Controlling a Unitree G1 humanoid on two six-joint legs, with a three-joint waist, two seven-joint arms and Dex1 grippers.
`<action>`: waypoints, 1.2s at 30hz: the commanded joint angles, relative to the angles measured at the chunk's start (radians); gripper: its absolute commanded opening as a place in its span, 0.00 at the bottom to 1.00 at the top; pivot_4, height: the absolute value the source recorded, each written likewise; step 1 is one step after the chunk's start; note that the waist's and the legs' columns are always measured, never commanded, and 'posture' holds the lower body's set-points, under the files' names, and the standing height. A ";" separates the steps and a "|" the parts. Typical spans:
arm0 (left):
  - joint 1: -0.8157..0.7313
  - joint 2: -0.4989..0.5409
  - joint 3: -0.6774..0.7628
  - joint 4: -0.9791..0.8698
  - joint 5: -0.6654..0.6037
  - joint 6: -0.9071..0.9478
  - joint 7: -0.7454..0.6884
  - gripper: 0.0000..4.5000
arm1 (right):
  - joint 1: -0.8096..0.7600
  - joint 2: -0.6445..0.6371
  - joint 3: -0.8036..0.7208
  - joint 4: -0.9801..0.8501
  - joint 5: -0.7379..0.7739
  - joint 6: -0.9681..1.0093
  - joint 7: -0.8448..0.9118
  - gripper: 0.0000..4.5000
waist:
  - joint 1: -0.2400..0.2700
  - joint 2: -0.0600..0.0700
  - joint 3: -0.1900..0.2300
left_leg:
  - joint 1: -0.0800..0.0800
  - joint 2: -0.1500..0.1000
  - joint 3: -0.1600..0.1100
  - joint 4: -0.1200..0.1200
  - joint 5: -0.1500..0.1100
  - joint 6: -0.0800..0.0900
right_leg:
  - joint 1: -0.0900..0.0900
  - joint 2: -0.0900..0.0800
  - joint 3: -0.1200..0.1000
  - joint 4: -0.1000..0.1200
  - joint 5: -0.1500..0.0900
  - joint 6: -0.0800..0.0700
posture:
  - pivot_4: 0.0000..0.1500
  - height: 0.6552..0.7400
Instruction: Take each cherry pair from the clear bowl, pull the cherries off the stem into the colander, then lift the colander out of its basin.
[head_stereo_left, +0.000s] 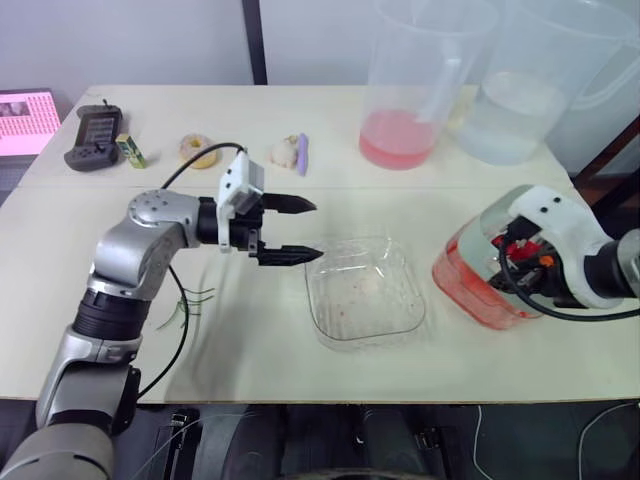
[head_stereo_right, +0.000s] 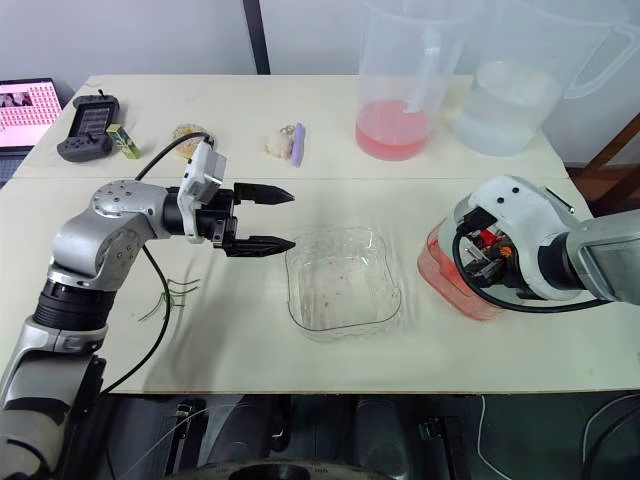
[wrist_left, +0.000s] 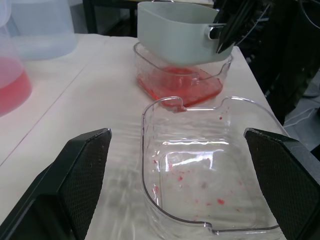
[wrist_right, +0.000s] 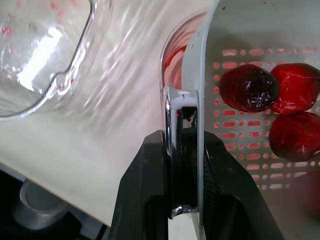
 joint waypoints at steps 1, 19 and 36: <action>-0.025 -0.006 0.017 -0.011 -0.008 -0.015 -0.007 1.00 | -0.001 -0.055 -0.047 0.011 0.057 -0.046 -0.013 0.06 | 0.000 0.000 0.000 | 0.000 0.000 0.000 0.000 0.000 0.000 | 0.000 0.000 0.000 0.000 0.000 0.000 | 1.00 1.00; -0.015 -0.004 0.052 -0.044 -0.078 0.006 -0.042 1.00 | 0.047 -0.107 -0.051 0.011 0.125 -0.170 0.016 0.06 | 0.000 0.000 0.000 | 0.000 0.000 0.000 0.000 0.000 0.000 | -0.001 0.000 0.000 0.000 0.000 0.000 | 1.00 1.00; 0.008 0.010 0.083 -0.084 -0.129 0.050 -0.032 1.00 | -0.032 -0.086 -0.016 0.063 0.087 -0.142 0.073 0.06 | 0.000 0.000 0.000 | -0.001 0.000 0.000 0.000 0.000 0.000 | -0.001 0.000 0.000 0.000 0.000 0.000 | 1.00 1.00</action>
